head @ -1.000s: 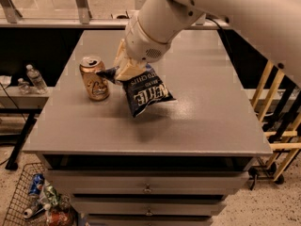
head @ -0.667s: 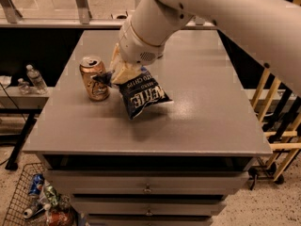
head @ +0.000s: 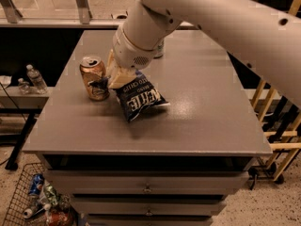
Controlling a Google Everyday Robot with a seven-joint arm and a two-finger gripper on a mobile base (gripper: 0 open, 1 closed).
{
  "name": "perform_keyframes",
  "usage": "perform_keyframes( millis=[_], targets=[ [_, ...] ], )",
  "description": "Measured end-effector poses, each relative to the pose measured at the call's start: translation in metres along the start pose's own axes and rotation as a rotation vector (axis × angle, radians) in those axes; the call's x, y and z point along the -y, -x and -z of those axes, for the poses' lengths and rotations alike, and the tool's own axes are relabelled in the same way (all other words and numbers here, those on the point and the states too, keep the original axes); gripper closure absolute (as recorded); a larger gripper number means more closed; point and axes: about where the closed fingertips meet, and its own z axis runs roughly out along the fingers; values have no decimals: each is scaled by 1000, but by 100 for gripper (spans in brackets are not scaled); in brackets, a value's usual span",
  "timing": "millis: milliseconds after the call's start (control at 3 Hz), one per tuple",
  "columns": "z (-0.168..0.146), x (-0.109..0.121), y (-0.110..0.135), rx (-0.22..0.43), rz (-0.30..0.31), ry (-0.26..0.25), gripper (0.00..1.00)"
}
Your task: Move blue chip bag near orange can
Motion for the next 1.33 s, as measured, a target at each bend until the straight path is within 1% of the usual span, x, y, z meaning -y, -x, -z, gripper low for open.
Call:
perform_keyframes(
  millis=[333, 1333],
  targets=[
    [0, 0, 2, 0, 3, 1, 82],
    [-2, -2, 6, 0, 11, 4, 12]
  ],
)
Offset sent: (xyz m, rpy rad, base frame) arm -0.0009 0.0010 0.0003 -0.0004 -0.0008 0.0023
